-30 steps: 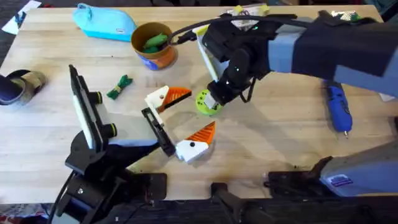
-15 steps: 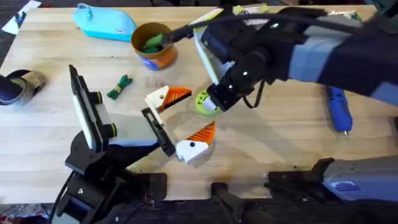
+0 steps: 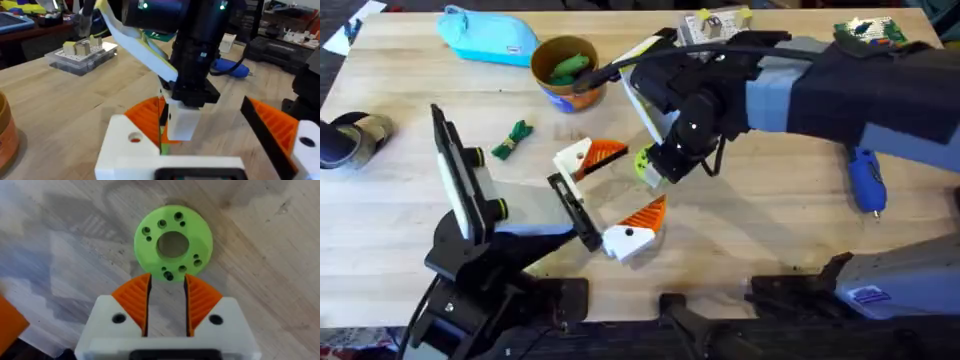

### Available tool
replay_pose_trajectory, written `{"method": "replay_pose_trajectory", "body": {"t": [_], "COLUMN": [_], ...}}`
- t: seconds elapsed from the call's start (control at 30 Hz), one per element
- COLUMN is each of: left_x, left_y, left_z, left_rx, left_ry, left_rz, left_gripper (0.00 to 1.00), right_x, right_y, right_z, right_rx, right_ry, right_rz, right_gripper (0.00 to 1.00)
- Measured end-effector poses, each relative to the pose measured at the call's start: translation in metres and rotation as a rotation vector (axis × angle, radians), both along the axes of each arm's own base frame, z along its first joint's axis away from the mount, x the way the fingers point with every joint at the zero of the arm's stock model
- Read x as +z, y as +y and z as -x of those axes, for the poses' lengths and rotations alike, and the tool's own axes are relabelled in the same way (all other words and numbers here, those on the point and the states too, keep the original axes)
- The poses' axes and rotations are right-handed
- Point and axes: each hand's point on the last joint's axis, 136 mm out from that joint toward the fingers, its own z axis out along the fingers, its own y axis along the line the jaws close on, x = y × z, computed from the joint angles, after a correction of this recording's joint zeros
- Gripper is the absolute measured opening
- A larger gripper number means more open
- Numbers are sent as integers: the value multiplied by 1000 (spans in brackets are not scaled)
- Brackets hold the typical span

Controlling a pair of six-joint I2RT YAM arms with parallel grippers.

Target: Pick up the gripper from the table and insert it into the empty holder that is missing its gripper. Then pick up a screw, insert it into the mounting hole, and use the screwdriver to tighten it. Finally, clean up the table by picking up the vegetable and placing it into the bucket.

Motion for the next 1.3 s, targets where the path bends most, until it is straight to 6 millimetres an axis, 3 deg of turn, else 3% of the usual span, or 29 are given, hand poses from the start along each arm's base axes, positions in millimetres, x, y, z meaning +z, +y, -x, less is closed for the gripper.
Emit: {"method": "replay_pose_trajectory", "body": {"t": [0.47,0.53,0.87,0.97,1.3], "left_x": [0,0,0,0,0], "left_y": [0,0,0,0,0], "left_z": [0,0,0,0,0], "left_rx": [0,0,0,0,0], "left_ry": [0,0,0,0,0], "left_rz": [0,0,0,0,0], "left_gripper": [990,990,990,990,990], "right_x": [-17,-17,-17,-17,-17], "right_y": [-1,-1,-1,-1,-8], "right_z": [2,1,0,0,-7], "right_rx": [1,4,8,5,-40], "right_ry": [35,31,28,27,-11], "right_rz": [36,37,36,38,75], "right_gripper": [378,286,149,24,6]}}
